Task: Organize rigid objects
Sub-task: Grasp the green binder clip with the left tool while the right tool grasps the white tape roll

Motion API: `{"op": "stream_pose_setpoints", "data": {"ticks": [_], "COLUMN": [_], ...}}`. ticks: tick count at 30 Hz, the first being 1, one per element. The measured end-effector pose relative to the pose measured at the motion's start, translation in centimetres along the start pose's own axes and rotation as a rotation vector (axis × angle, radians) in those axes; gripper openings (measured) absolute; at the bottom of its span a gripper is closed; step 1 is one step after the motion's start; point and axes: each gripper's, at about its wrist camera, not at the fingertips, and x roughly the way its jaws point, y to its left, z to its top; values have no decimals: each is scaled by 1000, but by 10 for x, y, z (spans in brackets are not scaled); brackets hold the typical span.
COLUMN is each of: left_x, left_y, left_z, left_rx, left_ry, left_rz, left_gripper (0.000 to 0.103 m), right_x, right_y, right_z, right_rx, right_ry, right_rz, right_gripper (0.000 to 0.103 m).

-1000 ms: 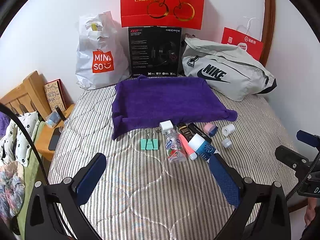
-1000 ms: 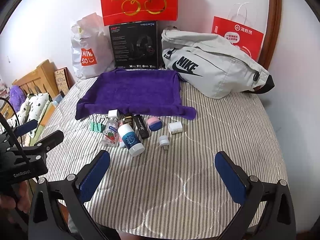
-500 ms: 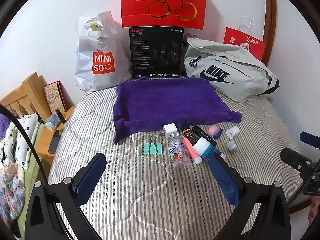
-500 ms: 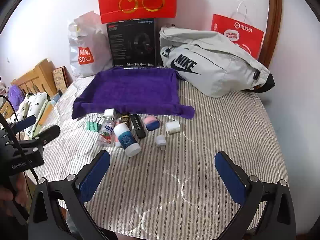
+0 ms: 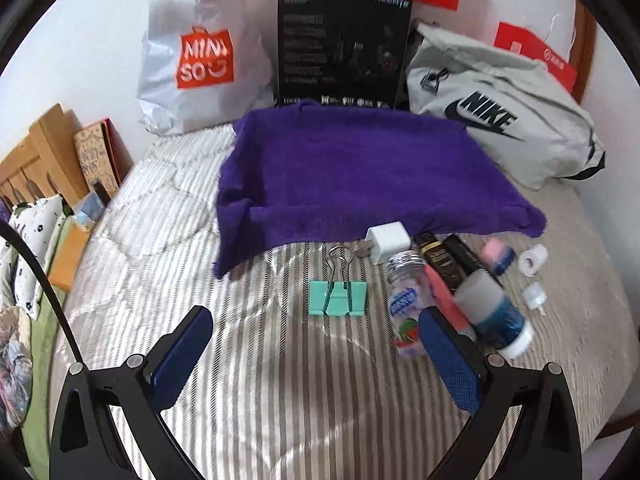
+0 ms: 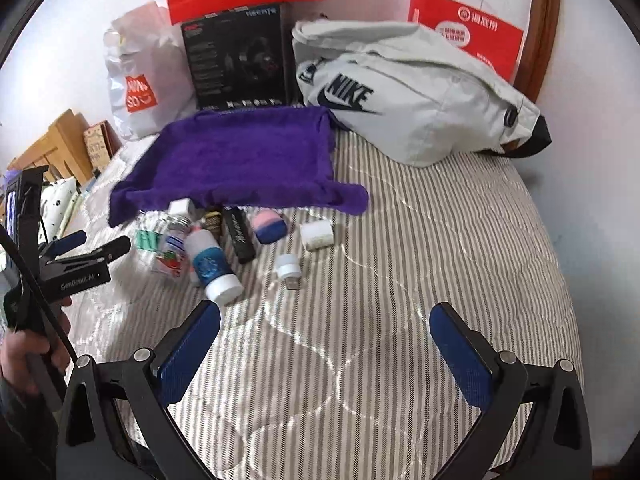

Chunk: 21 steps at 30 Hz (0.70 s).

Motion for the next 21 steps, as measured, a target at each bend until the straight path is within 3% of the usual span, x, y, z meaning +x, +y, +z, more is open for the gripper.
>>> {"op": "stream_pose_setpoints", "data": {"ticks": [12,15,17,21], "left_x": [52,56,56,58], "left_y": [-1,-1,-2,-5], "left_z": [0,-1,-2,-3], "left_rx": [29,17,13,32], "left_ry": [39,43,27,19], "left_rz": [17,-12,0,-15], "left_gripper": [94,84,69,55], "right_x": [44,56,66,89], "right_y": [-15,-17,-19,-19], "right_z": [8,13,19,30], "right_rx": [6,27,43,42], "right_ry": [51,41,13,8], "right_rz": [-22,-15,-21,28], "right_gripper": [103,103,103,100]}}
